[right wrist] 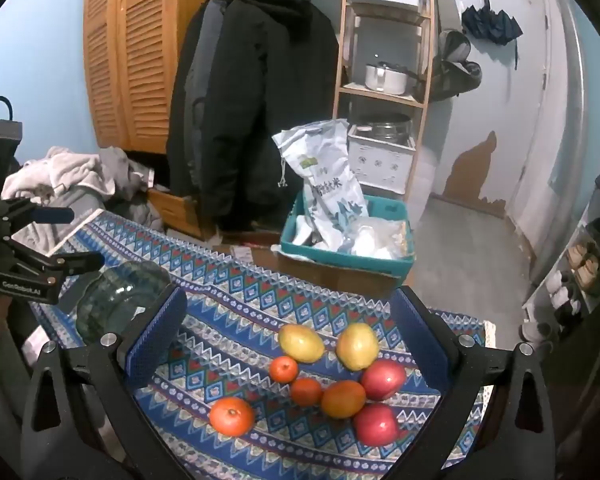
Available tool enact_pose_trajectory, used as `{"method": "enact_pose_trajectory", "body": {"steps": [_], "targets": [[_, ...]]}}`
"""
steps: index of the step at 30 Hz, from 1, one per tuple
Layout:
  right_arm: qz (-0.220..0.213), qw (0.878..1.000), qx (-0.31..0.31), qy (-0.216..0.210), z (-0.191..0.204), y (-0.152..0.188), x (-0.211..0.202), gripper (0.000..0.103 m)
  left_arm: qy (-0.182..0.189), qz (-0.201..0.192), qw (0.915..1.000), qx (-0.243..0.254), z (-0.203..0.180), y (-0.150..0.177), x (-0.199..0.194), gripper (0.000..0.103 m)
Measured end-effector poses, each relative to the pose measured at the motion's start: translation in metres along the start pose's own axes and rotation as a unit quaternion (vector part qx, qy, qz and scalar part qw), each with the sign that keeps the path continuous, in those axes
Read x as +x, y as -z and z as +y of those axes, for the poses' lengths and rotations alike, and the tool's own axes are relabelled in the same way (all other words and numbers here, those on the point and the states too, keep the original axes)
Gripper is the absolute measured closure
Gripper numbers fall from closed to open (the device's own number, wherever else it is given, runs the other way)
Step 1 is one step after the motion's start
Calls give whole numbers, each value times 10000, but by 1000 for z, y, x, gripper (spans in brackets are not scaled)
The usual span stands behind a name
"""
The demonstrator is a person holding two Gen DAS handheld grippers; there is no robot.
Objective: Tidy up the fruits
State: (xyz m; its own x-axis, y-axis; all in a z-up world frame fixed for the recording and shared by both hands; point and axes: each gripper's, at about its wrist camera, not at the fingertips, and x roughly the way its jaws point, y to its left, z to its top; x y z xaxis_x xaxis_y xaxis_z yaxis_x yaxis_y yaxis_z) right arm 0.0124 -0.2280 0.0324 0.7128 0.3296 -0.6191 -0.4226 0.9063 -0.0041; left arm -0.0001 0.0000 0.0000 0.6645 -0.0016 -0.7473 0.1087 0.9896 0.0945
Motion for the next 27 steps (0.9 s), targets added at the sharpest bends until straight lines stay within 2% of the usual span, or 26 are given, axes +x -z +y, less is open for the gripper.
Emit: {"method": "enact_pose_trajectory", "body": {"steps": [7, 27], "targets": [[-19, 9999, -112, 122, 7, -3, 1, 3, -2, 41, 10000, 70, -3, 1, -2, 8], [44, 10000, -88, -1, 8, -2, 3, 3, 56, -45, 10000, 47, -2, 1, -4, 8]]}}
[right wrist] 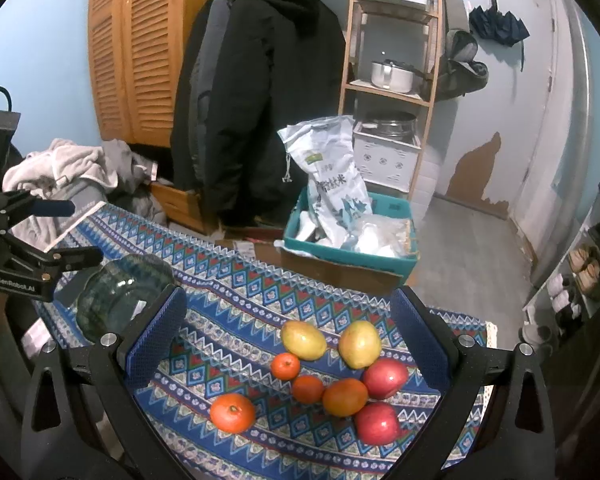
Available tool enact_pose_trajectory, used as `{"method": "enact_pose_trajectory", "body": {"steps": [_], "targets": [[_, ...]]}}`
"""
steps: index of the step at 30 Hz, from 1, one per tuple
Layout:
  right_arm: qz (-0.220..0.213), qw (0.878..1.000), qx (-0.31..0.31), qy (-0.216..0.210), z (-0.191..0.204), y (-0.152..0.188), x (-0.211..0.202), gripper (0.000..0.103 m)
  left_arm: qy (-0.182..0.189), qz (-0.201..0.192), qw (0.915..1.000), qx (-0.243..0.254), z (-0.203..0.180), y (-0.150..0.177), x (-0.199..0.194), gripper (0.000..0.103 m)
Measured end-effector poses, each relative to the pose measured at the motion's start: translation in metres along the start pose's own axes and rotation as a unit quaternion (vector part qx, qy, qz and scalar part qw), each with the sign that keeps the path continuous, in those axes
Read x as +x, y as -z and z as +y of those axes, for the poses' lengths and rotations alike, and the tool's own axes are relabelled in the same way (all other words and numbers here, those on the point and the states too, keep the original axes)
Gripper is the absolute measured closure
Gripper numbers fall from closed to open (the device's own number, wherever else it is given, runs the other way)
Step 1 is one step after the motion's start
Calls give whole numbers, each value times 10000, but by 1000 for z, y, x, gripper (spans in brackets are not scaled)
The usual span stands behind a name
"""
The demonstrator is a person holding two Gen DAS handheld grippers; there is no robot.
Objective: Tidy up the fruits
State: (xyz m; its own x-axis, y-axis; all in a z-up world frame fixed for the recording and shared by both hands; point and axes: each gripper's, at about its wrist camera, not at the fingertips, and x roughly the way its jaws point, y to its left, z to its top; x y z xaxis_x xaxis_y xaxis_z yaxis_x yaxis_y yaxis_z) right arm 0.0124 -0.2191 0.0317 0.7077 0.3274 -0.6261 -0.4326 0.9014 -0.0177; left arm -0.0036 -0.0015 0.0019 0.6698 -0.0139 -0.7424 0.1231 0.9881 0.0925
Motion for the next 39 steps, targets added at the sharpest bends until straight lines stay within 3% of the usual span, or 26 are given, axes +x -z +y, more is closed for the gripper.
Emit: {"method": "enact_pose_trajectory", "body": {"steps": [39], "targets": [[94, 9999, -45, 25, 6, 1, 3, 3, -7, 15, 10000, -82, 8, 4, -2, 8]]}}
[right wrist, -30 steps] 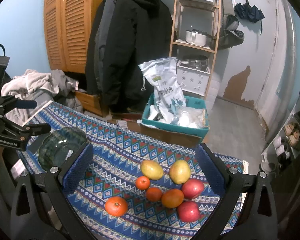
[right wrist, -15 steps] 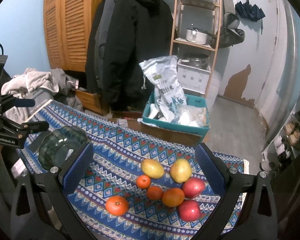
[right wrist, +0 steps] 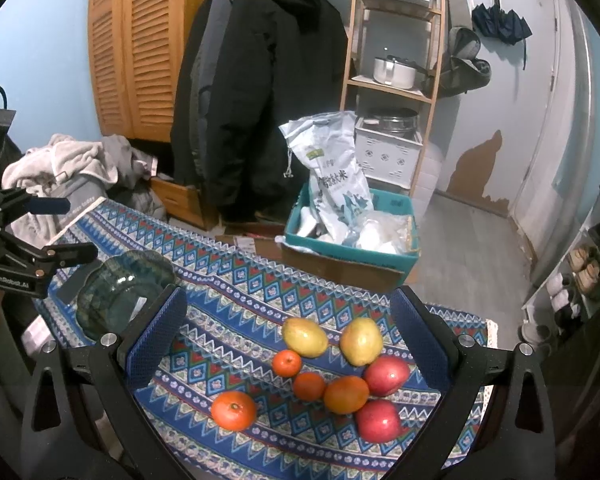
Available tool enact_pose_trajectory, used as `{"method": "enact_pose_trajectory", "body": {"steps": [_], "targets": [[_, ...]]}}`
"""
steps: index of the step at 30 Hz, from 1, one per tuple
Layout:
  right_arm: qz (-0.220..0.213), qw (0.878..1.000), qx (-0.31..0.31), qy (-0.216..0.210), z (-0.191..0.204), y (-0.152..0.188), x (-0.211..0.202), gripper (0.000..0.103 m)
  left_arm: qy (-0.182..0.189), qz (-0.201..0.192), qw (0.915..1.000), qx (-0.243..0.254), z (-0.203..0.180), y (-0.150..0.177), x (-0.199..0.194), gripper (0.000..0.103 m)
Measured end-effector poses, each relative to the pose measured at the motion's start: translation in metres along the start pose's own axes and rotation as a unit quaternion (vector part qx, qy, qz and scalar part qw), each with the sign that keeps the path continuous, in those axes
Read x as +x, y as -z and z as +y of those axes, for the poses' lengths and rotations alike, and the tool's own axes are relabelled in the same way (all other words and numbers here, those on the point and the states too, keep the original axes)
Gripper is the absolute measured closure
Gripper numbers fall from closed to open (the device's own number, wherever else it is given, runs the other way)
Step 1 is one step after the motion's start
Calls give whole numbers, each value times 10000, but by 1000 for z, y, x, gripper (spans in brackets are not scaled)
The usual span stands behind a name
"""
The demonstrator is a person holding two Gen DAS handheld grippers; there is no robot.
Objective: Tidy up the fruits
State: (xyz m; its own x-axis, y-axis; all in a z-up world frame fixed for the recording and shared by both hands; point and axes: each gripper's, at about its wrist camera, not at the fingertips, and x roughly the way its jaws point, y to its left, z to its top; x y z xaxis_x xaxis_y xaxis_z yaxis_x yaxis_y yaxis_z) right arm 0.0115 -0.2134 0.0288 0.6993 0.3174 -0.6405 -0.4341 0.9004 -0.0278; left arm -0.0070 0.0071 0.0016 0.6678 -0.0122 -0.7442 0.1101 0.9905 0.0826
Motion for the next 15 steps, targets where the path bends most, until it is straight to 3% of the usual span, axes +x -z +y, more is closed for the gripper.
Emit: {"method": "enact_pose_trajectory", "body": {"steps": [15], "targets": [[10, 10000, -10, 4, 1, 0, 0, 3, -4, 20, 10000, 20, -1, 4, 0, 8]]}}
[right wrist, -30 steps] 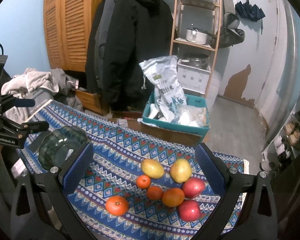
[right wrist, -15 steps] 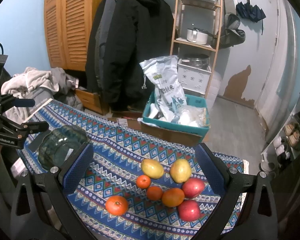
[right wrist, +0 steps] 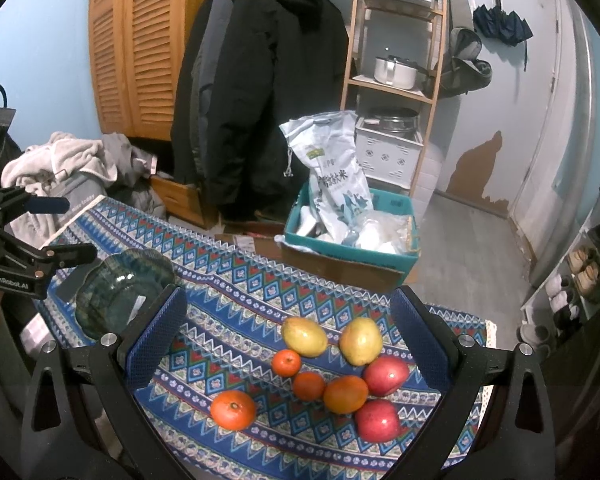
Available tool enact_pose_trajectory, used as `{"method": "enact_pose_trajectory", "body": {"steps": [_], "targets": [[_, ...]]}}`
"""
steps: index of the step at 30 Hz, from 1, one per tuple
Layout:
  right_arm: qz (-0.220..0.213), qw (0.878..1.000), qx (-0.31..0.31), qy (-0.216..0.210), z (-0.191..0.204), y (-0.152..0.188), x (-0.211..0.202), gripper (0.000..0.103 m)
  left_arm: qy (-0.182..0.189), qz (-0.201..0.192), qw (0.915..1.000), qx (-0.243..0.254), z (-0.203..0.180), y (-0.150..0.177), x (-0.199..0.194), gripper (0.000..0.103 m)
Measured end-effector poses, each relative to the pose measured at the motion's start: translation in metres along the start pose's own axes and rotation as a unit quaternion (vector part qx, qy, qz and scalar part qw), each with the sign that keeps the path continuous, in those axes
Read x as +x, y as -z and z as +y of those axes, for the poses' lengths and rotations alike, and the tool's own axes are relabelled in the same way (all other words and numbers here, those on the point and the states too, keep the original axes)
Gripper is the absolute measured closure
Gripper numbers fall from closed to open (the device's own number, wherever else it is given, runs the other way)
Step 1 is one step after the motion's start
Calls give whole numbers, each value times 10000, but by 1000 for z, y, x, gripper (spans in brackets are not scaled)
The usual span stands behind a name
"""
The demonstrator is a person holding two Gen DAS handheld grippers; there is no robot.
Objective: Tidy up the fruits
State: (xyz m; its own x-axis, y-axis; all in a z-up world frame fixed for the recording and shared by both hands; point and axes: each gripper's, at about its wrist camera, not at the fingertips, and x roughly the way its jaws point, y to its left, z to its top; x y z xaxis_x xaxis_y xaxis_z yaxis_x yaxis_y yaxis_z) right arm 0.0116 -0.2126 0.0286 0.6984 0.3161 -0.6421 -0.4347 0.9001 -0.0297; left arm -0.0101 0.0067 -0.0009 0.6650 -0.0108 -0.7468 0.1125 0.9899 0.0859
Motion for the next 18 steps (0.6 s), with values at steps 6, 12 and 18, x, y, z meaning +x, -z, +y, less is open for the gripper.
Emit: {"method": "enact_pose_trajectory", "body": {"steps": [6, 12, 18], "targets": [[2, 10000, -9, 7, 0, 0, 0, 3, 30, -5, 10000, 41, -2, 1, 0, 8], [13, 10000, 1, 31, 0, 1, 0, 3, 44, 1, 10000, 63, -3, -1, 0, 8], [38, 10000, -19, 58, -3, 2, 0, 3, 63, 21, 9999, 102, -5, 0, 2, 8]]}}
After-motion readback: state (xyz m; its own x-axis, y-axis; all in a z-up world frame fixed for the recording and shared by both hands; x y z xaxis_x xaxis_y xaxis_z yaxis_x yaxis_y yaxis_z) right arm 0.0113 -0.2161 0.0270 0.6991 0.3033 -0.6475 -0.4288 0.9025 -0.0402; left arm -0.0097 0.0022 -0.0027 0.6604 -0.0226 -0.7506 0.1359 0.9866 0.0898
